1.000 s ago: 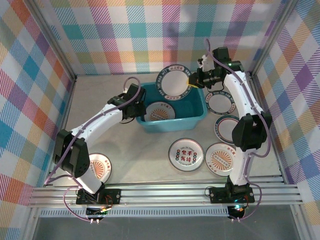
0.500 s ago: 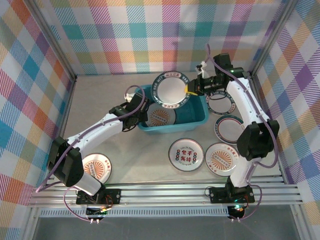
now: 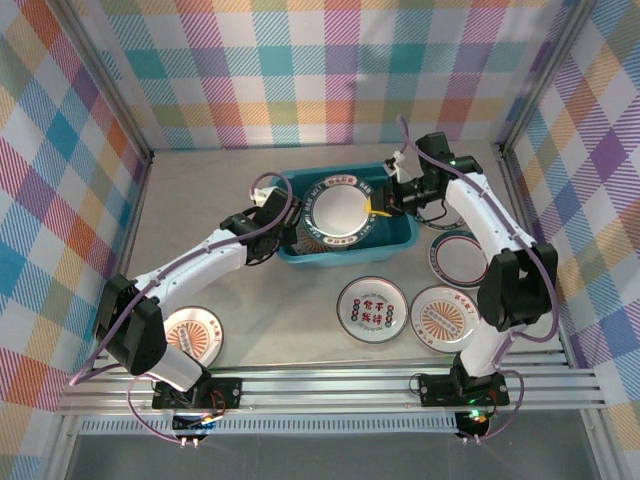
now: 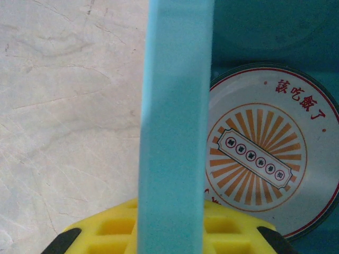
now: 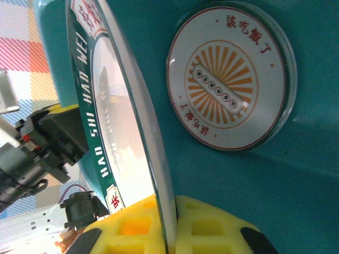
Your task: Place the plates into the plastic bin on the countertop
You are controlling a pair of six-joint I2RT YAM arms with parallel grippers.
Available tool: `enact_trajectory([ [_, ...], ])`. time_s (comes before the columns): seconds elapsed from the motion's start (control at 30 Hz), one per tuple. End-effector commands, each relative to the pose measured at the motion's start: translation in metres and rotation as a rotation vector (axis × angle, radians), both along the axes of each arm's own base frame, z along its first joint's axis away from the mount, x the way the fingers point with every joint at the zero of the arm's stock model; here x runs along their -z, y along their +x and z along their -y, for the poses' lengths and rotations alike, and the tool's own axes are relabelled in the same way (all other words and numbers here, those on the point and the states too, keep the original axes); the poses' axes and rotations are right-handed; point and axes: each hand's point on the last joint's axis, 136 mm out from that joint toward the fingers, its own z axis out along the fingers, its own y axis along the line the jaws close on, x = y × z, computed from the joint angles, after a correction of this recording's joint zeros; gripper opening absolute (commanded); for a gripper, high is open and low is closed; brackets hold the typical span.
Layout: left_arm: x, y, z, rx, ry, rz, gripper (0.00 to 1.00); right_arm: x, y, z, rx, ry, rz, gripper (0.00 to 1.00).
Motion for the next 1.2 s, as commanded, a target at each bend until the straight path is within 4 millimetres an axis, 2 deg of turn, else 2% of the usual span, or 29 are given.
enact_trajectory([
  [0.0, -0.033, 0.007, 0.0, -0.03, -0.025, 0.108, 0.06, -0.004, 0.016, -0.002, 0.017, 0.0, 0.022, 0.01],
  [0.23, -0.03, 0.006, 0.003, -0.026, -0.024, 0.086, 0.06, 0.03, 0.019, -0.006, 0.006, -0.125, 0.015, 0.01],
  [0.4, -0.031, 0.006, 0.002, -0.028, -0.022, 0.09, 0.06, 0.042, 0.031, -0.015, 0.005, -0.161, 0.052, 0.01],
  [0.6, -0.03, 0.005, 0.002, -0.029, -0.016, 0.083, 0.06, 0.06, 0.033, -0.04, -0.053, -0.193, 0.039, 0.02],
  [0.87, -0.029, 0.006, 0.002, -0.029, -0.005, 0.072, 0.06, 0.082, 0.042, -0.044, -0.034, -0.219, 0.005, 0.04],
  [1.03, -0.029, 0.006, 0.003, -0.03, -0.002, 0.063, 0.06, 0.099, 0.042, -0.043, -0.036, -0.239, -0.049, 0.09],
  [1.17, -0.027, 0.006, 0.004, -0.025, -0.004, 0.06, 0.06, 0.107, 0.041, -0.045, -0.043, -0.238, -0.077, 0.18],
])
